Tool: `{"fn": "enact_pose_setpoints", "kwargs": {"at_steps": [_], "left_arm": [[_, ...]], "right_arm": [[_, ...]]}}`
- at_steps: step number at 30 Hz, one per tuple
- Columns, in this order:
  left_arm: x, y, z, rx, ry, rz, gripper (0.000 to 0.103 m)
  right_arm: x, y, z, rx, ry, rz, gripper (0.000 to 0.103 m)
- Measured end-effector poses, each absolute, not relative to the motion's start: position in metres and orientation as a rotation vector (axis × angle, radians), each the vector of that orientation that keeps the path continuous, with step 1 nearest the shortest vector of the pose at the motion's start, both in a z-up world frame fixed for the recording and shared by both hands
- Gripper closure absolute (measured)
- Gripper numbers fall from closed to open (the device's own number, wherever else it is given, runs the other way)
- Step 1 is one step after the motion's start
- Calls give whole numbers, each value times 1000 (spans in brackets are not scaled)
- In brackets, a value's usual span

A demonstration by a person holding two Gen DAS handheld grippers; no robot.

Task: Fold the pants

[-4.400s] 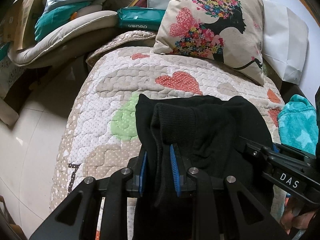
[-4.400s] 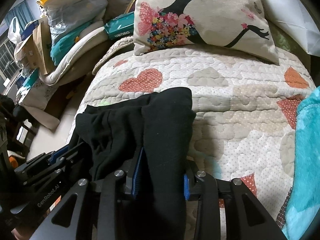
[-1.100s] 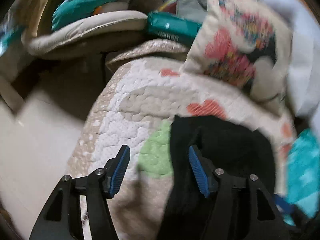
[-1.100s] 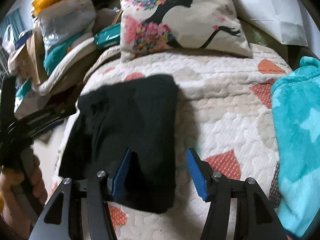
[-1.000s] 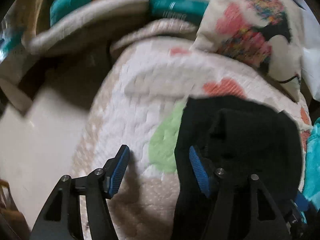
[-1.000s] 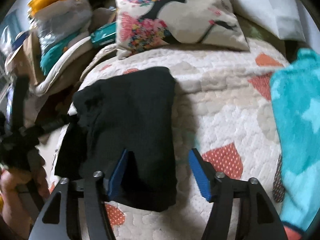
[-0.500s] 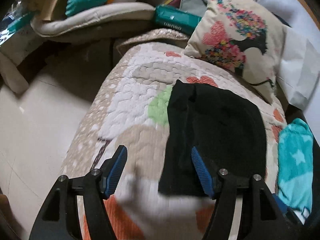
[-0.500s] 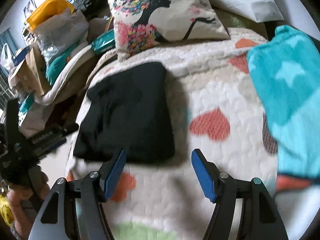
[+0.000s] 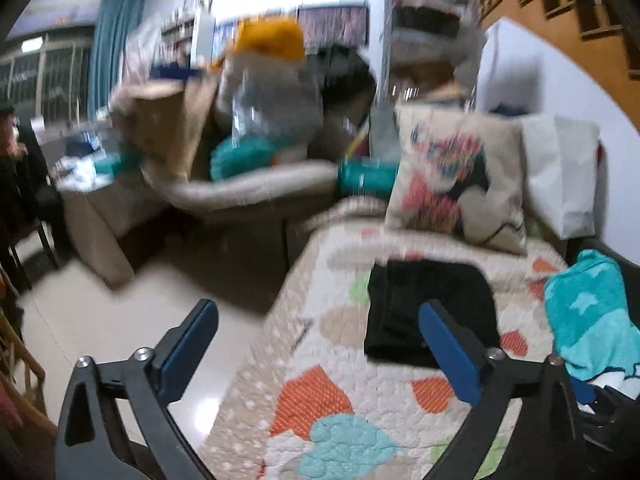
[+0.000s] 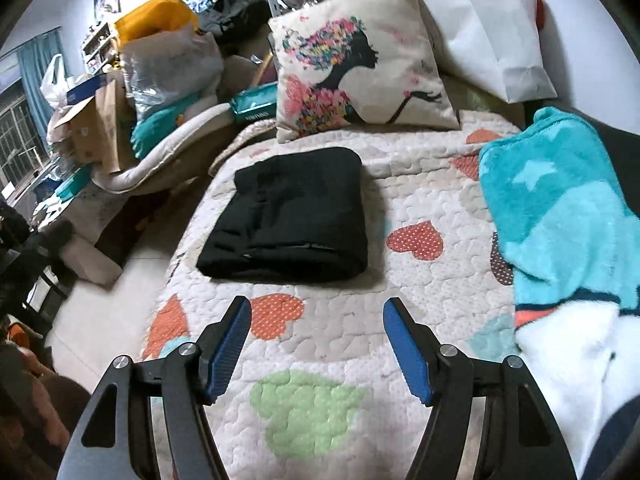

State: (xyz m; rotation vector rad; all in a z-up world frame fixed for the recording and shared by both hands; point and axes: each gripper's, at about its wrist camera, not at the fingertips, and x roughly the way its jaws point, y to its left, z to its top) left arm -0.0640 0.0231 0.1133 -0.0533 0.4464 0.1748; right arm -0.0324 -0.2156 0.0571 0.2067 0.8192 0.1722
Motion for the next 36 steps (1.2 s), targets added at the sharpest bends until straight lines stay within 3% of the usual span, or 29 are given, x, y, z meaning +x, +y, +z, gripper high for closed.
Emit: {"fn": "enact_pose_setpoints", "kwargs": {"at_steps": [5, 18, 36], "left_arm": [[-90, 3, 130, 17, 451, 165, 0], [-103, -35, 110, 63, 568, 34, 0], [-91, -26, 90, 0, 658, -1, 0]], "right_arm": [[-54, -221, 68, 205, 780, 170, 29], [-67, -224, 69, 207, 766, 167, 25], [-58, -219, 51, 182, 819, 162, 24]]}}
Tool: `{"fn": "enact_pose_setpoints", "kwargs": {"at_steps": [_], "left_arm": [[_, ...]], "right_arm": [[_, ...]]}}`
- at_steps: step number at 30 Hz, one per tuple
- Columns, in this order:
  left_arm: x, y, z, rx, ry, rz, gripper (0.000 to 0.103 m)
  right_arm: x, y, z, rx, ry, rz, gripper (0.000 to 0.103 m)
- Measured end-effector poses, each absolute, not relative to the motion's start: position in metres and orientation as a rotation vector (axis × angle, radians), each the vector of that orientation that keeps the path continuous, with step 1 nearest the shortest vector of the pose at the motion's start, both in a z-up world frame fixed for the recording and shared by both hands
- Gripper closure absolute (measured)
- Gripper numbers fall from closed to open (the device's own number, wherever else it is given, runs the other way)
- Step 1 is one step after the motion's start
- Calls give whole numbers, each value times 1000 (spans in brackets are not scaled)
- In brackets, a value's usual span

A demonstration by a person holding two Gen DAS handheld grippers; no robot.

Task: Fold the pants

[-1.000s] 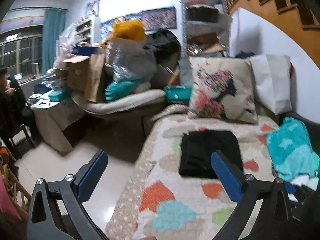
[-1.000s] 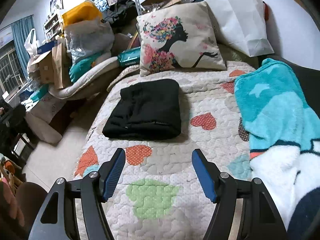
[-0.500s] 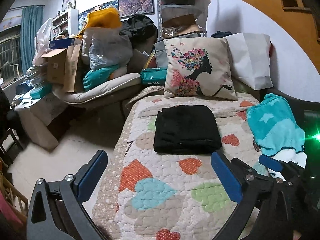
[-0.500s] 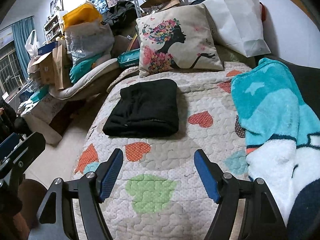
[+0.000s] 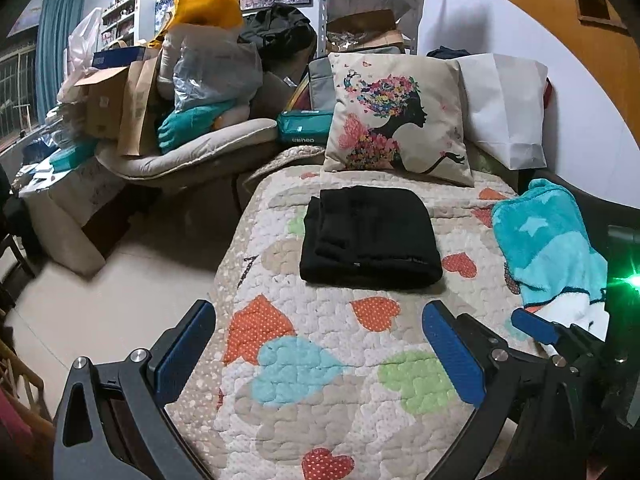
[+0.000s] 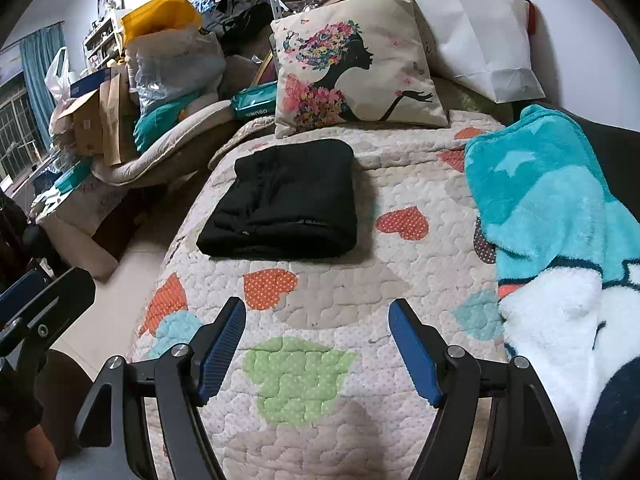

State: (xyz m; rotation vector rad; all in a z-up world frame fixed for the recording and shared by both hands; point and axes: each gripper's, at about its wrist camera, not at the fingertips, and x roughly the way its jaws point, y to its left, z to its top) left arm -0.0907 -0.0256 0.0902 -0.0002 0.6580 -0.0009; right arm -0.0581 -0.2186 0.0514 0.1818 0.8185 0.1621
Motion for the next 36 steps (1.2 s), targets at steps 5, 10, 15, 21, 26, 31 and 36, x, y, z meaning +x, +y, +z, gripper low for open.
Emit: {"fn": "enact_pose_setpoints", "kwargs": {"at_steps": [5, 10, 15, 21, 26, 31, 36], "left_arm": [[-88, -24, 86, -17, 677, -7, 0], [-87, -22, 84, -26, 688, -9, 0], [-84, -21, 78, -23, 704, -10, 0], [-77, -15, 67, -54, 748, -10, 0], [-73, -11, 60, -73, 769, -6, 0], [-69, -7, 52, -81, 797, -9, 0], [-65, -2, 44, -93, 821, -6, 0]], "right_arm": [[-57, -217, 48, 175, 829, 162, 24], [-56, -215, 45, 168, 841, 165, 23], [-55, -213, 42, 159, 850, 166, 23], [-54, -212, 39, 149, 860, 166, 23], [-53, -210, 35, 143, 871, 163, 23], [-52, -209, 32, 135, 880, 161, 23], [-51, -208, 29, 130, 890, 158, 22]]}}
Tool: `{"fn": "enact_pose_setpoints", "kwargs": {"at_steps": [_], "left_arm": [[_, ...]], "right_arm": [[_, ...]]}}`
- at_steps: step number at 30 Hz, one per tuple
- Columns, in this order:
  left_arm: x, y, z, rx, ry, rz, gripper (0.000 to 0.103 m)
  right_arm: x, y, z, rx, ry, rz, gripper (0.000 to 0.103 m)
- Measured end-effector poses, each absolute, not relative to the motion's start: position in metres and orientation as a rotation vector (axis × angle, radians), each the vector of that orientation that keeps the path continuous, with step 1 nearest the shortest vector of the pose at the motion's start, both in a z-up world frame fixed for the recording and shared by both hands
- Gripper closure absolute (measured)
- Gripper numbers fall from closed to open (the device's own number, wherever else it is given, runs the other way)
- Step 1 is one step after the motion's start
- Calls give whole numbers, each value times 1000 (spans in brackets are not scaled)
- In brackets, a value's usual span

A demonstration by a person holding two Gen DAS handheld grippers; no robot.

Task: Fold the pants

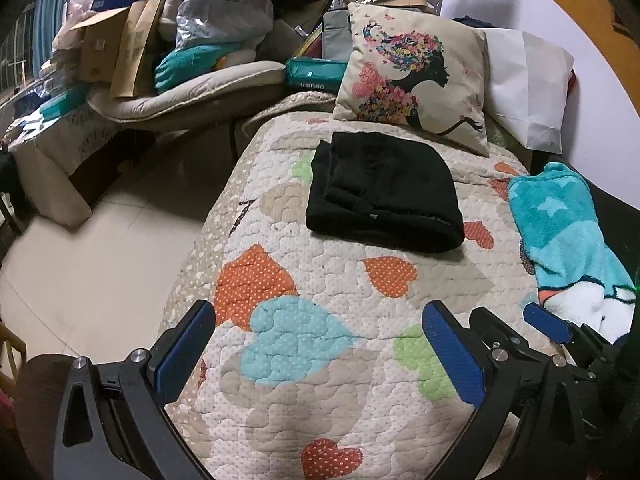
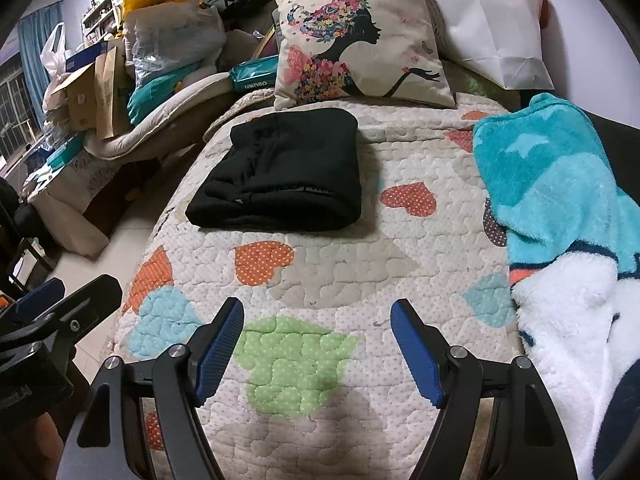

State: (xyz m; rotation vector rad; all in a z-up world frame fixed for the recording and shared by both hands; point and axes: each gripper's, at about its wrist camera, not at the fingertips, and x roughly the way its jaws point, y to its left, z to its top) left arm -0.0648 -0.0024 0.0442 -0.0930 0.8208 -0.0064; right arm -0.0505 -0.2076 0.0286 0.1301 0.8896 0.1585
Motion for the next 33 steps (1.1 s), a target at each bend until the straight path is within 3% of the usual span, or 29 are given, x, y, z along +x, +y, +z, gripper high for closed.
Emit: {"fn": "enact_pose_setpoints", "kwargs": {"at_steps": [33], "left_arm": [[-58, 6, 30, -103, 855, -6, 0]], "right_arm": [[-48, -204, 22, 115, 912, 154, 21]]}}
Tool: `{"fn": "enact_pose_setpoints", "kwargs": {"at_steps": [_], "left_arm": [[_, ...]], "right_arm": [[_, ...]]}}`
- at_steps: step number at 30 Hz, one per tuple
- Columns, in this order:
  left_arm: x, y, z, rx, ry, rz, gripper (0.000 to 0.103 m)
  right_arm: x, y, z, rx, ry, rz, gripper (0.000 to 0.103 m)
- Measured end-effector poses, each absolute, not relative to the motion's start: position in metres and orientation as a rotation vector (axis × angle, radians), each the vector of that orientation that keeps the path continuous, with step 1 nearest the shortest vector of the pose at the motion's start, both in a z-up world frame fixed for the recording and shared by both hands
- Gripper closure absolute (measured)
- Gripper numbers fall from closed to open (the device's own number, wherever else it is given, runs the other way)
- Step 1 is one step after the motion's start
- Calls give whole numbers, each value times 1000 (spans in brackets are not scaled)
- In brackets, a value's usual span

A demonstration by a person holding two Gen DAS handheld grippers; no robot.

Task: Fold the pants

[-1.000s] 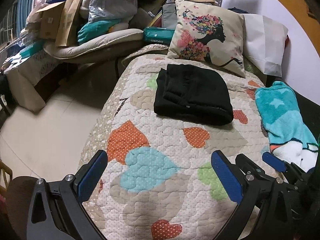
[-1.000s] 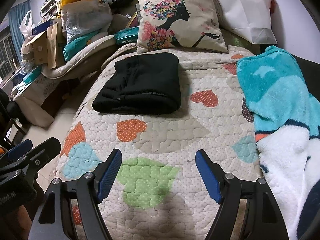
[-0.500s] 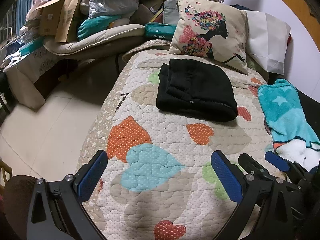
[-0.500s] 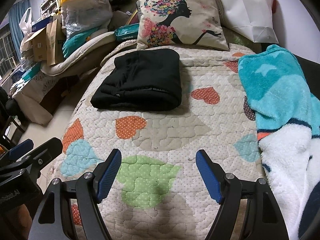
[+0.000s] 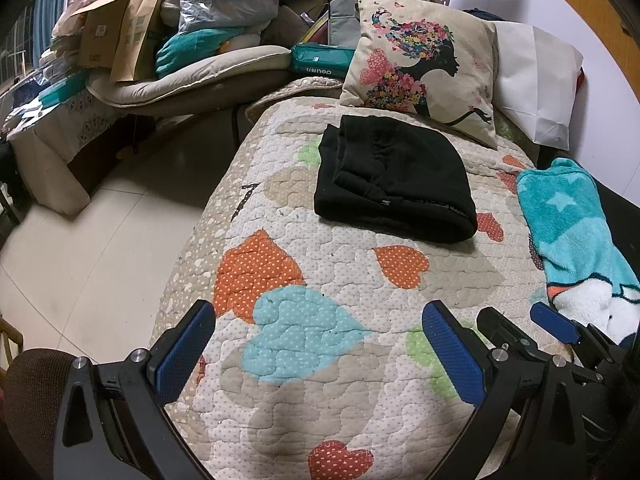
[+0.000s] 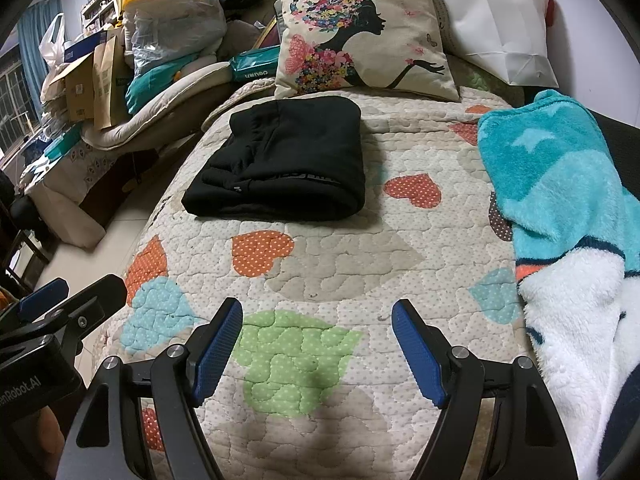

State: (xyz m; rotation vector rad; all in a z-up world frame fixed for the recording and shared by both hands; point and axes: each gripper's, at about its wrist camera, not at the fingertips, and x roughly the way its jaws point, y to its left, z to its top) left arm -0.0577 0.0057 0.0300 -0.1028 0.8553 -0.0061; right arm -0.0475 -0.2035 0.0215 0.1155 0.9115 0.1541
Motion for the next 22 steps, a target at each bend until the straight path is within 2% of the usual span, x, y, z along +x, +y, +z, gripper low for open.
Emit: {"fn": "enact_pose_setpoints", "kwargs": {"at_steps": [22], "left_arm": [[-25, -9, 26, -95, 884, 7, 0]], "right_arm": [[-42, -217, 16, 112, 914, 94, 20]]}}
